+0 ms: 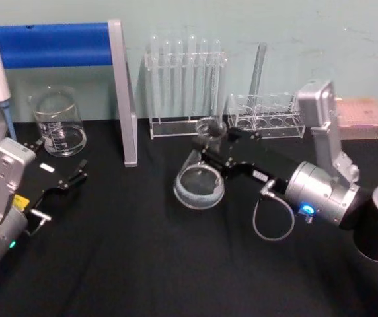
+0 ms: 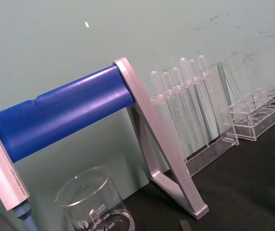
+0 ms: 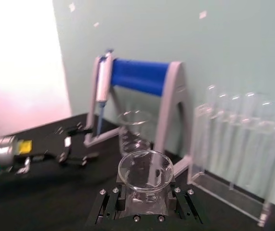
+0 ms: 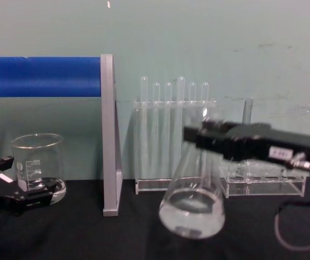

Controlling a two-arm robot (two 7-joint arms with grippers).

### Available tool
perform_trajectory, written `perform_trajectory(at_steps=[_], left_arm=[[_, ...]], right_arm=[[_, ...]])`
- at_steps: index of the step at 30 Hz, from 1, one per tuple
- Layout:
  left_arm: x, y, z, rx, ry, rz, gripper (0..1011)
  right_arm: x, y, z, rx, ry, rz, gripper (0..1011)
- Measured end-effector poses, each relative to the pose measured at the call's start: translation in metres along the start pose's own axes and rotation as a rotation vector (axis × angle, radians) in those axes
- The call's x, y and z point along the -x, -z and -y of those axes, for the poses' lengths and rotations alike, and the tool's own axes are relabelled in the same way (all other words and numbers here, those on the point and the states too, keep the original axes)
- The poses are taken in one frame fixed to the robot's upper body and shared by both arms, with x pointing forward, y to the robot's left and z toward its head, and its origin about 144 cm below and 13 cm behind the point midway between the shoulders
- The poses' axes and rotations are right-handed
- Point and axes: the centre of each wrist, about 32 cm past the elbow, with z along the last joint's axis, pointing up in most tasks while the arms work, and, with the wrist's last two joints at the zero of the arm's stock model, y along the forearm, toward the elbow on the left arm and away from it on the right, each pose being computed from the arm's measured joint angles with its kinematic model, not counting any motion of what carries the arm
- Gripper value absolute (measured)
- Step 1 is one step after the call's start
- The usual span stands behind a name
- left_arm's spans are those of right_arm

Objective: Grasp the erlenmeyer flask with one hand, shake it three times, then place it back.

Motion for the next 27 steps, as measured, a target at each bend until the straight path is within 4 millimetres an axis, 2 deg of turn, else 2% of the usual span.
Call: perform_trajectory(at_steps=[4,11,19,27], left_arm=[[0.0,0.0,0.0,0.0,0.0,0.0,1001],[0.0,0.0,0.0,0.0,0.0,0.0,1001],[0.0,0.0,0.0,0.0,0.0,0.0,1001],[0.0,0.0,0.0,0.0,0.0,0.0,1001]], right_arm=[[0.006,-0.013,0.01,-0.032,0.091,-0.019,449],[0.014,-0.024,0.025,-0.038,0.232,-0.016,449],[0.019,-0.026,0.036,-0.033,0.347,-0.016,449],[0.024,-0.025,0.035,-0.032,0.395,-0.004,449]])
